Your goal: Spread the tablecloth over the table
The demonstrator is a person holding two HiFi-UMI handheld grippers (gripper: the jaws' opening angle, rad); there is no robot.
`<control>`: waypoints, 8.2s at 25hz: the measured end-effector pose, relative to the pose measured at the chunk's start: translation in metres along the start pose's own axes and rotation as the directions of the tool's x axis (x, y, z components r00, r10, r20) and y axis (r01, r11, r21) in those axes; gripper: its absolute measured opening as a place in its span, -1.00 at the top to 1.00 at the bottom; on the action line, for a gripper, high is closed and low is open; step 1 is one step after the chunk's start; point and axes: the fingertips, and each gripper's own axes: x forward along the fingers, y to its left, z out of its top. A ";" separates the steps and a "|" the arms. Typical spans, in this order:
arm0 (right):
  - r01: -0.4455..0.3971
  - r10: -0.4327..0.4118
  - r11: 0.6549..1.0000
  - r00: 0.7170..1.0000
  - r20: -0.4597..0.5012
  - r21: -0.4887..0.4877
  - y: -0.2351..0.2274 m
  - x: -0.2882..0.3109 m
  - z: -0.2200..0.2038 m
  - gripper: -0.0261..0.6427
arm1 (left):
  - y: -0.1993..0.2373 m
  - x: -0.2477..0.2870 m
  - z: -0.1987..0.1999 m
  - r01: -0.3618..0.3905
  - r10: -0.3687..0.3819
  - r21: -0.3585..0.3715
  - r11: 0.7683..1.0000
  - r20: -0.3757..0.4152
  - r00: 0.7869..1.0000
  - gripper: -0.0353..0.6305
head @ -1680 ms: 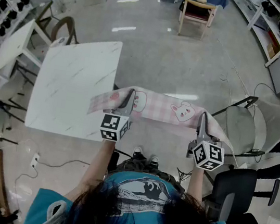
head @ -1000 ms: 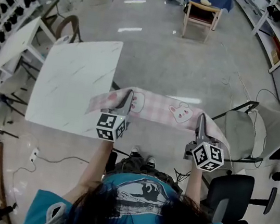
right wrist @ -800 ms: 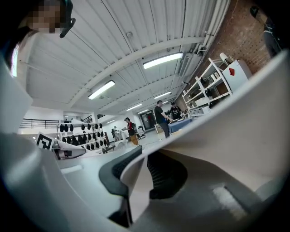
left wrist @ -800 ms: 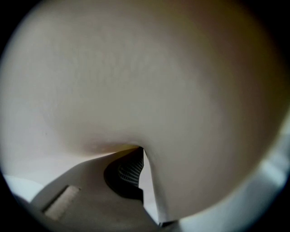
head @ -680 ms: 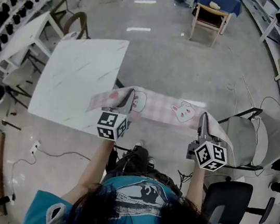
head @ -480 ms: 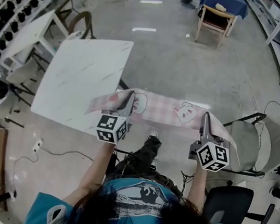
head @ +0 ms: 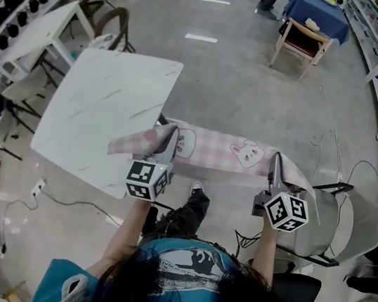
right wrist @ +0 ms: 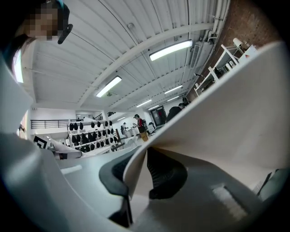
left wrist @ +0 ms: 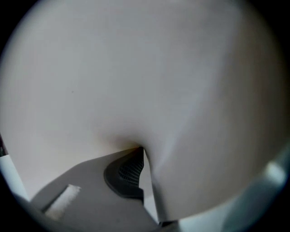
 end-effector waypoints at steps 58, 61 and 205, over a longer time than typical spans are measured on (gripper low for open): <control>-0.987 0.964 0.128 0.101 -0.247 0.098 0.262 0.378 0.108 0.79 | 0.119 -0.065 0.157 -0.876 0.894 -0.236 0.420 0.272 0.356 0.73; -0.992 0.971 0.086 0.062 -0.232 0.097 0.289 0.386 0.100 0.79 | 0.138 -0.077 0.159 -0.883 0.896 -0.233 0.406 0.293 0.335 0.74; -0.630 0.641 0.567 -0.068 -0.764 0.531 0.277 0.398 -0.314 0.82 | 0.215 -0.115 -0.278 -0.770 0.731 -0.636 -0.054 -0.550 0.404 0.71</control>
